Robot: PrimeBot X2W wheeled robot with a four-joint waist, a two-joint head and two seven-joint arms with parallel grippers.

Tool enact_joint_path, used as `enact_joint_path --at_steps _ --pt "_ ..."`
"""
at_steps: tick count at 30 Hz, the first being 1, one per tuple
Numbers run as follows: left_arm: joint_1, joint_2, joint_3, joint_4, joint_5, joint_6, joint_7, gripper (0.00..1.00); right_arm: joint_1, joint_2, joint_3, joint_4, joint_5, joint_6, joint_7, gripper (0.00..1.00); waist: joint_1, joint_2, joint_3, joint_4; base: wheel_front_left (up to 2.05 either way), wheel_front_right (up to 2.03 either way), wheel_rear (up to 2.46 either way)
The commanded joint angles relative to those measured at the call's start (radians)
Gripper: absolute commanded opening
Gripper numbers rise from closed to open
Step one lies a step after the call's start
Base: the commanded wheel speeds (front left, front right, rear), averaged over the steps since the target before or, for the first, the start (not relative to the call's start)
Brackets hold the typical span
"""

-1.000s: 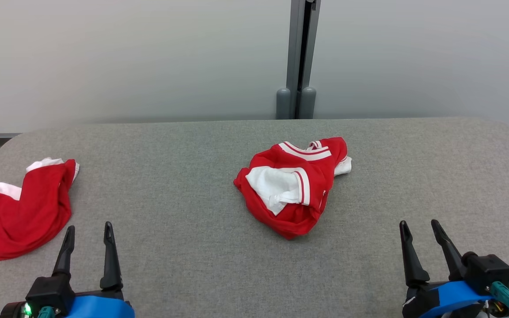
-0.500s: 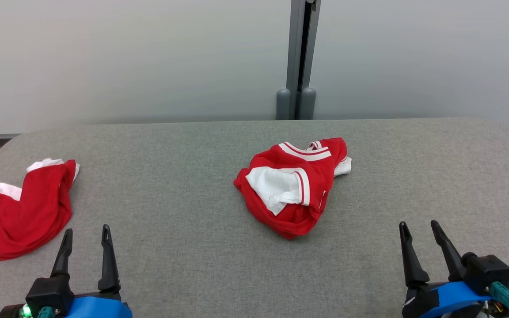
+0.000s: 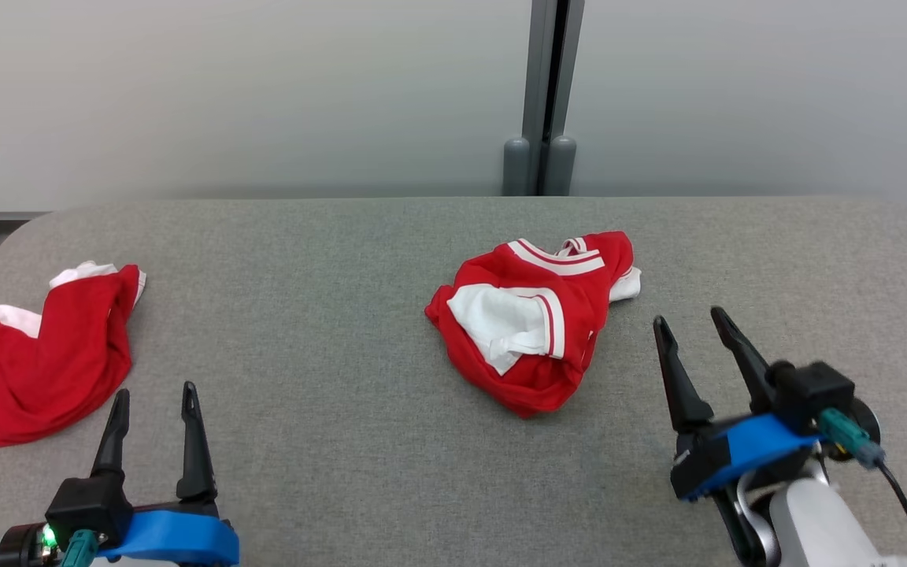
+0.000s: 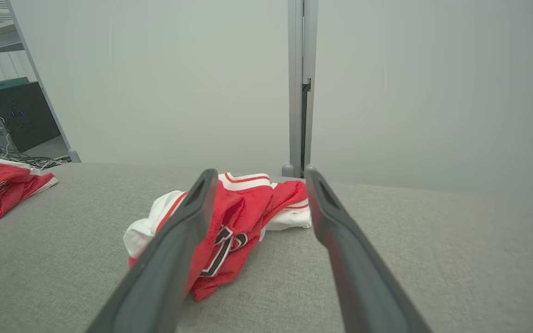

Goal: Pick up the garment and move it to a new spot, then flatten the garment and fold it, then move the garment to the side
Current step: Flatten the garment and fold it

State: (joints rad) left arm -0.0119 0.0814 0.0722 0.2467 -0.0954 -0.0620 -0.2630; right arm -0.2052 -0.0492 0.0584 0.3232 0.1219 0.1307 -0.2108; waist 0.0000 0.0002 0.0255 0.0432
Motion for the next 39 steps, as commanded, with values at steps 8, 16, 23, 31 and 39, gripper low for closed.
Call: enact_joint_path --at_steps 8,16,23,31,39 --pt "-0.071 -0.014 -0.013 0.001 -0.007 -0.002 -0.003 1.00 -0.295 -0.040 0.104 0.133 -0.012 0.000 0.109 1.00 0.0000 -0.0002 0.075 0.048 0.00 0.00 0.00" --pt "-0.119 -0.025 -0.034 -0.004 -0.014 0.007 -0.003 1.00 -0.481 -0.038 0.160 0.394 -0.027 0.000 0.257 1.00 0.0000 -0.0002 0.142 0.092 0.00 0.00 0.00" --pt "-0.142 -0.029 -0.038 0.001 -0.018 0.012 -0.003 1.00 -0.534 -0.028 0.203 0.591 0.012 0.000 0.333 1.00 0.0000 -0.0002 0.165 0.100 0.00 0.00 0.00" --pt "-0.153 -0.030 -0.050 0.022 -0.017 0.009 -0.003 1.00 -0.524 -0.011 0.279 0.686 0.103 0.000 0.304 0.00 0.0000 -0.0002 0.161 0.080 0.00 0.00 0.00" --pt "-0.117 -0.031 -0.035 0.022 -0.015 0.004 -0.003 1.00 -0.460 -0.079 0.225 0.659 0.154 0.000 0.009 0.00 0.0000 -0.0002 0.106 0.033 0.00 0.00 0.00"
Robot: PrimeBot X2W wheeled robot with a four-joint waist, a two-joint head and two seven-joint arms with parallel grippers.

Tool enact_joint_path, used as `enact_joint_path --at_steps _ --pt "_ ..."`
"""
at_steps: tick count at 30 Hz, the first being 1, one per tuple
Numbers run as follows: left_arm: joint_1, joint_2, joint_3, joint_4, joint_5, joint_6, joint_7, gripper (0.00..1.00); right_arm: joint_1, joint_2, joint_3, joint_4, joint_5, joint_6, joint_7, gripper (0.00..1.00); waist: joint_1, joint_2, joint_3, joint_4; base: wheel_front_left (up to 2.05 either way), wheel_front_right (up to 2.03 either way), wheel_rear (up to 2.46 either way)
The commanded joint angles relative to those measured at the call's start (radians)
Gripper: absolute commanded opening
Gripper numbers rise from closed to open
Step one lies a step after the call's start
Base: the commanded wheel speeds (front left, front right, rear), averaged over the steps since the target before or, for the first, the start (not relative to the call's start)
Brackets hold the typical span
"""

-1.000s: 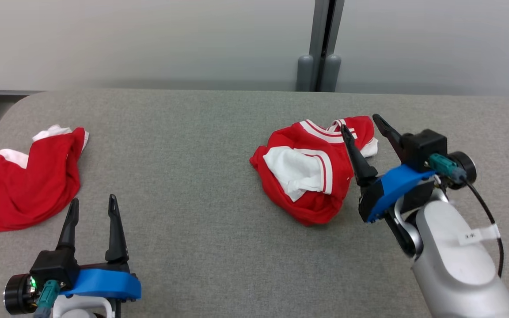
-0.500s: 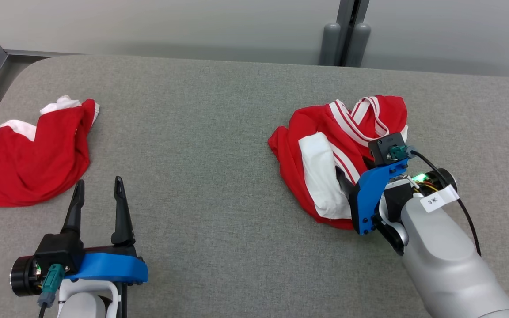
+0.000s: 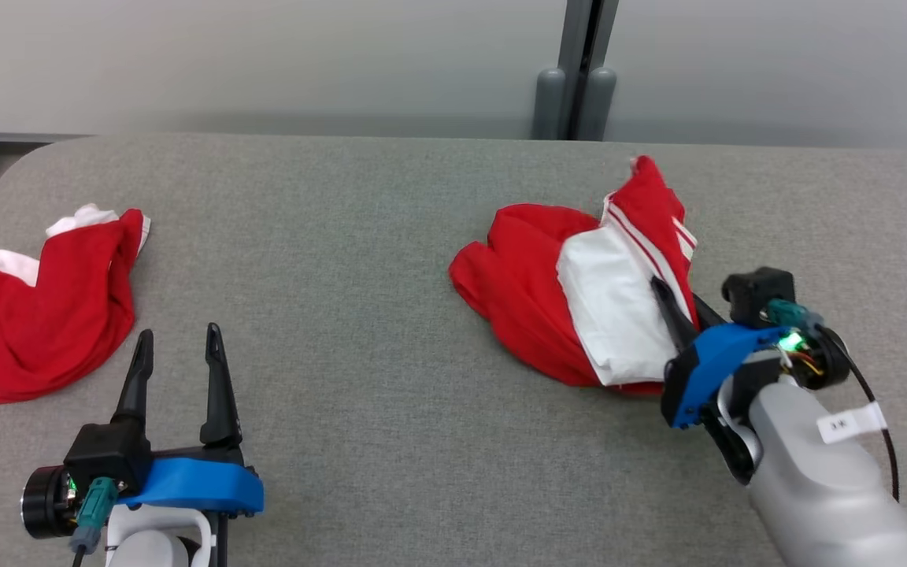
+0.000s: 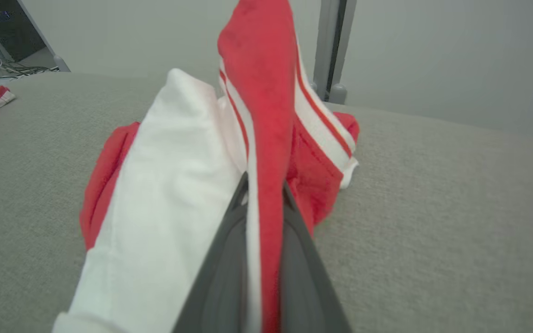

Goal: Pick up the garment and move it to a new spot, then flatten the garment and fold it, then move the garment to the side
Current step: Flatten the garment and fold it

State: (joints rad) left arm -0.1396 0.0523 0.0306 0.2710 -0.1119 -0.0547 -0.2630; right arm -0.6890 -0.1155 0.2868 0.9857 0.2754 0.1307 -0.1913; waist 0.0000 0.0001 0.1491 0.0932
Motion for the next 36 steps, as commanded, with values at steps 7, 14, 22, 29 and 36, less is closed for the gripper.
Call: enact_joint_path --at_steps 7,14,22,29,36 --pt "0.047 0.002 0.025 -0.010 0.007 -0.013 -0.003 1.00 0.174 -0.123 -0.138 -0.108 0.054 0.000 -0.074 0.00 0.0000 -0.0001 -0.048 -0.067 0.00 0.00 0.00" --pt "0.046 0.000 0.022 -0.022 0.008 -0.014 -0.003 1.00 0.311 -0.208 -0.329 -0.259 0.055 0.000 -0.075 0.00 0.0000 -0.0001 -0.044 -0.088 0.00 0.00 0.00" --pt "0.042 -0.001 0.025 -0.030 -0.003 -0.013 -0.003 1.00 0.336 -0.160 -0.355 -0.536 -0.068 0.000 -0.064 0.00 0.0000 -0.0001 -0.045 -0.101 0.00 0.00 0.00" --pt "0.036 -0.002 0.007 -0.031 -0.013 -0.009 -0.003 1.00 0.279 -0.093 -0.167 -0.648 -0.097 0.000 0.003 0.00 0.0000 -0.0001 -0.050 -0.074 0.00 0.00 0.00" --pt "0.020 -0.002 -0.019 -0.033 -0.038 0.002 -0.003 1.00 0.167 -0.013 0.081 -0.614 -0.070 0.000 0.020 0.00 0.0000 -0.0001 -0.039 -0.006 0.00 0.00 0.00"
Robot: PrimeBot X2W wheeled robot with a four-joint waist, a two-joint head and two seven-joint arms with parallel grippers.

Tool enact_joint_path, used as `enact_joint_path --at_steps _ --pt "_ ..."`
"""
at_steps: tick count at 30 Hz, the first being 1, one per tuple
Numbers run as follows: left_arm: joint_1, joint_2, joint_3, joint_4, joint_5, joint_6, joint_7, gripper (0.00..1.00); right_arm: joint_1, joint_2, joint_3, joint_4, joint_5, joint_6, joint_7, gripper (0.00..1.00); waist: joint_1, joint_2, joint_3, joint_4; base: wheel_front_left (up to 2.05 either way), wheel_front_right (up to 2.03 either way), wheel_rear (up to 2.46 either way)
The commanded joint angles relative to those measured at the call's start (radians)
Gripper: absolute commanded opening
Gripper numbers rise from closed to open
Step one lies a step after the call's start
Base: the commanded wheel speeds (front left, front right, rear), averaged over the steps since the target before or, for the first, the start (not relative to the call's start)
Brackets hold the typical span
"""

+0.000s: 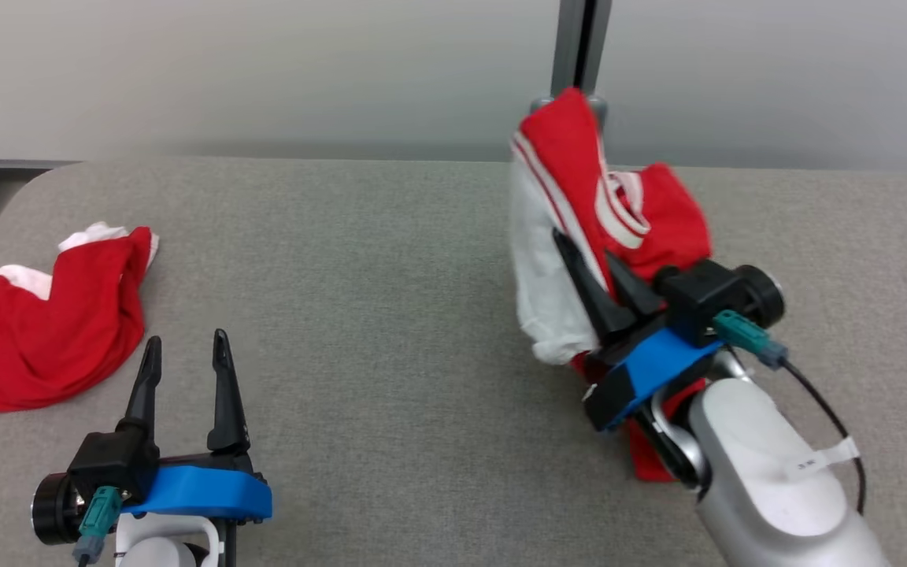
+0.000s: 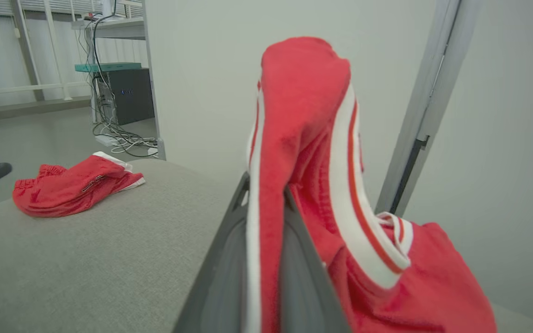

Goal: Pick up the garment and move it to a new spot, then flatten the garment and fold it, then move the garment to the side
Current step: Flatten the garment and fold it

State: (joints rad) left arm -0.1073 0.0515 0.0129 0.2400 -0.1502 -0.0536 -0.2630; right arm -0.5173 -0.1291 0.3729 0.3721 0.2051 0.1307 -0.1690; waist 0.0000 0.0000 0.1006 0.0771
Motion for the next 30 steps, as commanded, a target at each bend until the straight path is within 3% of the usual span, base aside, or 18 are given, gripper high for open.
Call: enact_joint_path --at_steps 1,10,15,16,17,18,23,27,30 --pt "-0.014 -0.001 -0.009 0.000 -0.002 0.003 -0.003 1.00 -0.020 0.011 0.023 0.018 0.005 0.000 -0.004 0.00 0.0000 0.0000 0.011 0.023 0.00 0.00 0.00" --pt "-0.014 -0.002 -0.037 0.007 -0.025 0.015 -0.003 1.00 -0.111 0.076 0.307 0.251 0.067 0.000 -0.050 0.00 0.0000 0.0000 0.031 0.106 0.00 0.00 0.00" --pt "-0.023 -0.002 -0.040 0.015 -0.033 0.014 -0.003 1.00 -0.095 0.076 0.489 0.280 0.192 0.000 -0.079 0.00 0.0000 0.0000 0.038 0.123 0.00 0.00 0.00" --pt "-0.024 -0.002 -0.041 0.015 -0.035 0.016 -0.003 1.00 -0.093 0.076 0.512 0.284 0.209 0.000 -0.084 0.21 0.0000 0.0000 0.039 0.123 0.00 0.00 0.00" --pt "-0.023 -0.002 -0.040 0.014 -0.034 0.019 -0.003 1.00 -0.092 0.076 0.534 0.284 0.225 0.000 -0.087 0.85 0.0000 0.0000 0.039 0.121 0.00 0.00 0.00" --pt "-0.021 -0.002 -0.039 0.012 -0.035 0.019 -0.003 1.00 -0.088 0.077 0.551 0.284 0.248 0.000 -0.091 1.00 0.0000 0.0000 0.039 0.116 0.00 0.00 0.00" --pt "-0.012 -0.001 -0.031 0.009 -0.025 0.024 -0.003 1.00 -0.111 0.077 0.544 0.294 0.263 0.000 -0.097 1.00 0.0000 0.0000 0.032 0.077 0.00 0.00 0.00" --pt "-0.004 -0.002 -0.013 0.007 -0.017 0.018 -0.003 1.00 -0.093 0.074 0.423 0.261 0.203 0.000 -0.097 1.00 0.0000 0.0000 0.024 0.041 0.00 0.00 0.00" --pt "0.003 -0.001 -0.002 0.004 -0.011 0.016 -0.003 1.00 -0.048 0.031 0.293 0.216 0.150 0.000 -0.097 1.00 0.0000 0.0000 0.017 0.017 0.00 0.00 0.00"
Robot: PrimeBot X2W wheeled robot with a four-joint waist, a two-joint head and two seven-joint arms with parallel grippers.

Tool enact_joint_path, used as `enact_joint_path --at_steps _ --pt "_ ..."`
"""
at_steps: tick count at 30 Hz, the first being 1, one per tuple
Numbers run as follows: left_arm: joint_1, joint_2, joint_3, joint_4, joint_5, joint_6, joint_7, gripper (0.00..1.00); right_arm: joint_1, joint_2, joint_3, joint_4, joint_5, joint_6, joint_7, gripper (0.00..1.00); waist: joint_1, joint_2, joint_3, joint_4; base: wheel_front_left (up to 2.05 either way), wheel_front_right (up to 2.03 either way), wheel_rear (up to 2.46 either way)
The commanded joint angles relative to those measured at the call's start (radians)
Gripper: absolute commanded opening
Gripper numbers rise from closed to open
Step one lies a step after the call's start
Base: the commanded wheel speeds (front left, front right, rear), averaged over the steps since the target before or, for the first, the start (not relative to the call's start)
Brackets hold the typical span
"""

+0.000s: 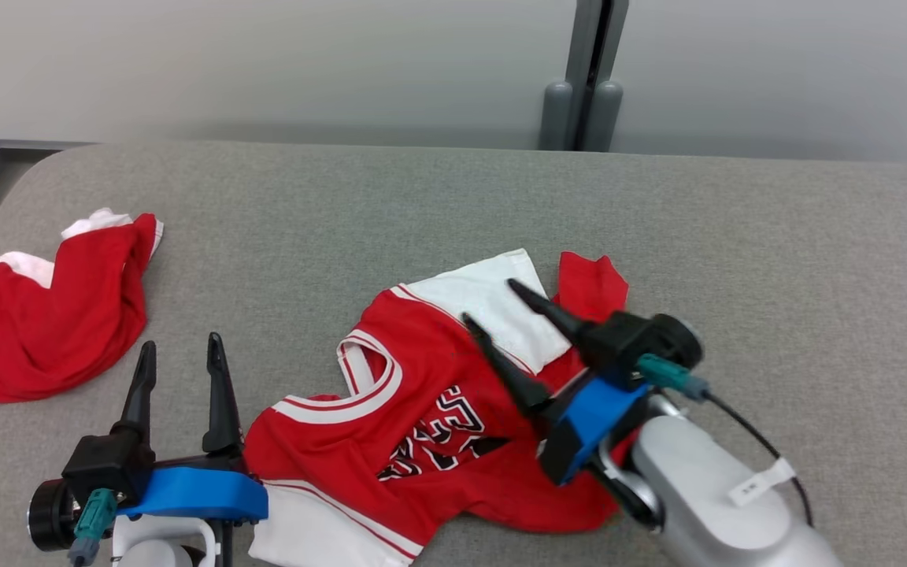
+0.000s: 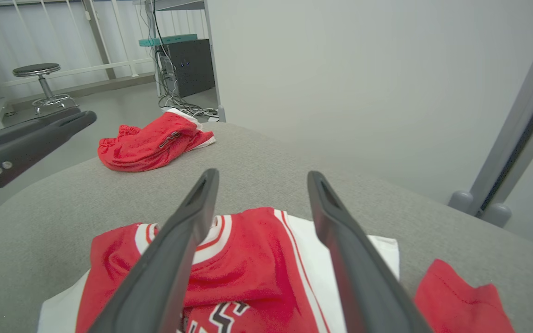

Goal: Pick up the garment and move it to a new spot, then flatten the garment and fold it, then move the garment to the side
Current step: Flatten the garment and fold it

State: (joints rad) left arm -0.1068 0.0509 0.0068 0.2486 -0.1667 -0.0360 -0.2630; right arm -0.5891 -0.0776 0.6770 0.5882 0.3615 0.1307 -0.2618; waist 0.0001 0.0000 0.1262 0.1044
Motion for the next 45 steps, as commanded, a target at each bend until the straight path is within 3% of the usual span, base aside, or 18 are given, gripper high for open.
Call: enact_joint_path --at_steps 1,9,14,24,33,34,35,39,45 --pt "0.006 -0.001 0.005 -0.006 0.007 -0.003 -0.003 1.00 0.042 -0.038 -0.052 -0.015 -0.024 0.000 -0.004 1.00 -0.0001 0.0000 -0.011 -0.016 0.00 0.00 0.00" --pt "0.039 -0.001 0.033 -0.011 0.023 -0.008 -0.003 1.00 0.203 -0.157 -0.301 -0.050 -0.105 0.000 -0.004 1.00 -0.0001 0.0000 -0.033 -0.048 0.00 0.00 0.00" --pt "0.051 -0.001 0.039 -0.017 0.029 -0.007 -0.003 1.00 0.293 -0.177 -0.375 -0.040 -0.117 0.000 0.002 1.00 -0.0001 0.0000 -0.035 -0.053 0.00 0.00 0.00" --pt "0.039 -0.001 0.026 -0.019 0.026 -0.005 -0.003 1.00 0.351 -0.120 -0.347 0.006 -0.101 0.000 0.059 1.00 -0.0001 0.0000 -0.020 -0.042 0.00 0.00 0.00" --pt "0.022 -0.001 0.019 -0.012 0.029 -0.006 -0.003 1.00 0.335 -0.069 -0.258 0.166 -0.096 0.000 0.072 1.00 -0.0001 0.0000 -0.010 -0.025 0.00 0.00 0.00" --pt "0.023 -0.001 0.021 -0.013 0.029 -0.004 -0.003 1.00 0.333 -0.061 -0.246 0.178 -0.088 0.001 0.072 0.40 -0.0001 0.0000 -0.009 -0.026 0.00 0.00 0.00" --pt "0.026 -0.001 0.025 -0.015 0.028 -0.002 -0.003 1.00 0.324 -0.058 -0.232 0.200 -0.073 0.001 0.068 0.00 -0.0001 0.0000 -0.006 -0.031 0.00 0.00 0.00" --pt "0.032 -0.001 0.023 -0.017 0.023 -0.001 -0.003 1.00 0.303 -0.075 -0.260 0.207 -0.056 0.000 0.035 0.00 -0.0001 0.0000 -0.004 -0.042 0.00 0.00 0.00" --pt "0.026 -0.001 0.025 -0.010 0.019 -0.003 -0.003 1.00 0.330 -0.137 -0.411 0.136 -0.068 0.000 0.000 0.00 -0.0001 0.0000 -0.009 -0.059 0.00 0.00 0.00"
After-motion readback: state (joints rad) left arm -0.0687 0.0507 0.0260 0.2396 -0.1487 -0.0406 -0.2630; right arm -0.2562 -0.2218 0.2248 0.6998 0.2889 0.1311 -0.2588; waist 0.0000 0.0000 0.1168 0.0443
